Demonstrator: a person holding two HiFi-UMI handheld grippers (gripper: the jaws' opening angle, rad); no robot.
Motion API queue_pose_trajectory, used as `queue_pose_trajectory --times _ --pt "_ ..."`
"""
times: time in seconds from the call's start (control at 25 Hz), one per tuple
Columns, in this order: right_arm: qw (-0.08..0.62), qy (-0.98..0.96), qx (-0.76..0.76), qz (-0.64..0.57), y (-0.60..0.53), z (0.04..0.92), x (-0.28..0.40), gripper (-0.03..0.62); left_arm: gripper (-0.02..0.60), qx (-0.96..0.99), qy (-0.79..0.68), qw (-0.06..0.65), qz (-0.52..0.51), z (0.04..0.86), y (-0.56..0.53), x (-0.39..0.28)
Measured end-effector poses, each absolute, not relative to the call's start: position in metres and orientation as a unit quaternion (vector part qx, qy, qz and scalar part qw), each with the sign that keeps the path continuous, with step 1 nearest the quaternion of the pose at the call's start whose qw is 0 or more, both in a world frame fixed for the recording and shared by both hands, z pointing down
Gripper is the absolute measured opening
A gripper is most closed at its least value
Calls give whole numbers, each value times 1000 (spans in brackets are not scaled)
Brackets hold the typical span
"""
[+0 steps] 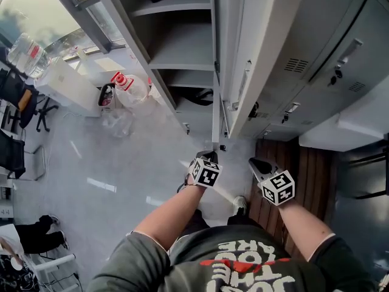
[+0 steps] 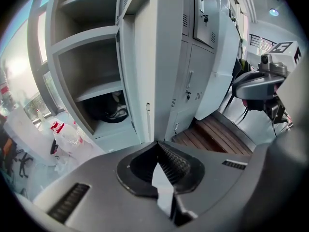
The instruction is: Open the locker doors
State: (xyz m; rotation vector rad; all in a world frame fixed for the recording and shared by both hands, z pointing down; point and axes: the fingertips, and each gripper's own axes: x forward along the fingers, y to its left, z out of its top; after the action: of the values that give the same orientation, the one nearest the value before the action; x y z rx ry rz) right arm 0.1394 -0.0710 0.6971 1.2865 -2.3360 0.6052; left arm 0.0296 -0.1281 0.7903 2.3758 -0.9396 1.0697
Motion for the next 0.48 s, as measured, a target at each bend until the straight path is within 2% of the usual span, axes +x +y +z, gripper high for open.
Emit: queue_pose_trajectory --times 0.48 --pt "196 -828 478 220 -58 697 175 32 9 847 -327 219 358 788 -120 79"
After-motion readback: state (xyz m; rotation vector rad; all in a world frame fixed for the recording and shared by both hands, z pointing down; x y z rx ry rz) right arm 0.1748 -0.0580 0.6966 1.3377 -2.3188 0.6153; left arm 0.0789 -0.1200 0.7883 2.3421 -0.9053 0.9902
